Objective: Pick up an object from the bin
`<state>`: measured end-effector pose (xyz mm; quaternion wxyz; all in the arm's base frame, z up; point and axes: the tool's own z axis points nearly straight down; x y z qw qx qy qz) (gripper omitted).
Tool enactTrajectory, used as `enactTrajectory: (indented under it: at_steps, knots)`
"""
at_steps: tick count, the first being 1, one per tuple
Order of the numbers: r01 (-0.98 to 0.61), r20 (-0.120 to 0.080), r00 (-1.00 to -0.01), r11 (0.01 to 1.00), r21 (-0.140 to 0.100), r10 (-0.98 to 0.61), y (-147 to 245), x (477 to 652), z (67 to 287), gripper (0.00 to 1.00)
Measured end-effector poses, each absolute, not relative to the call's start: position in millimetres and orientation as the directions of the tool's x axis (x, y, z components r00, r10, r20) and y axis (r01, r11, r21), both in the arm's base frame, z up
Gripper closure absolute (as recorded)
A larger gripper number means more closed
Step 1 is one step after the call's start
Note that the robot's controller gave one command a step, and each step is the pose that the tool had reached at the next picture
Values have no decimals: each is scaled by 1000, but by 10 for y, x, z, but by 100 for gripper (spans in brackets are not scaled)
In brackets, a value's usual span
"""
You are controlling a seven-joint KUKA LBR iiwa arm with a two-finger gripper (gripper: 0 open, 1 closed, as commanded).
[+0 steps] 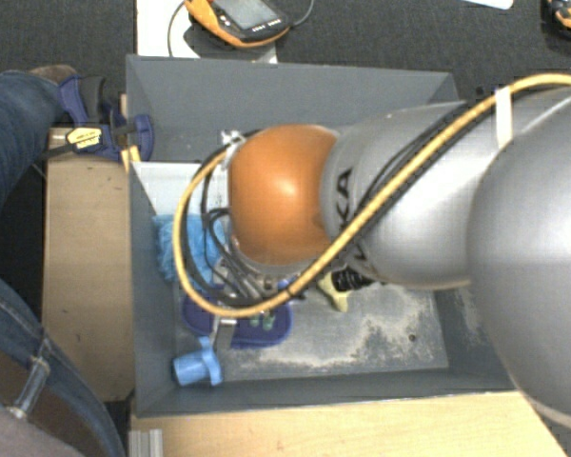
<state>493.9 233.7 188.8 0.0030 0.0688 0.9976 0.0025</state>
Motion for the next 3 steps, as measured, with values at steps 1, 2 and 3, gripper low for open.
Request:
enactTrajectory:
  at_steps: [1,2,3]
  knots:
    - [123,-7,-992,992,3,123,2236,4969,1442,0]
    - [268,-5,-963,963,5,268,2351,5090,1767,0]
    - [294,-8,-956,956,7,295,2241,4997,2073,0]
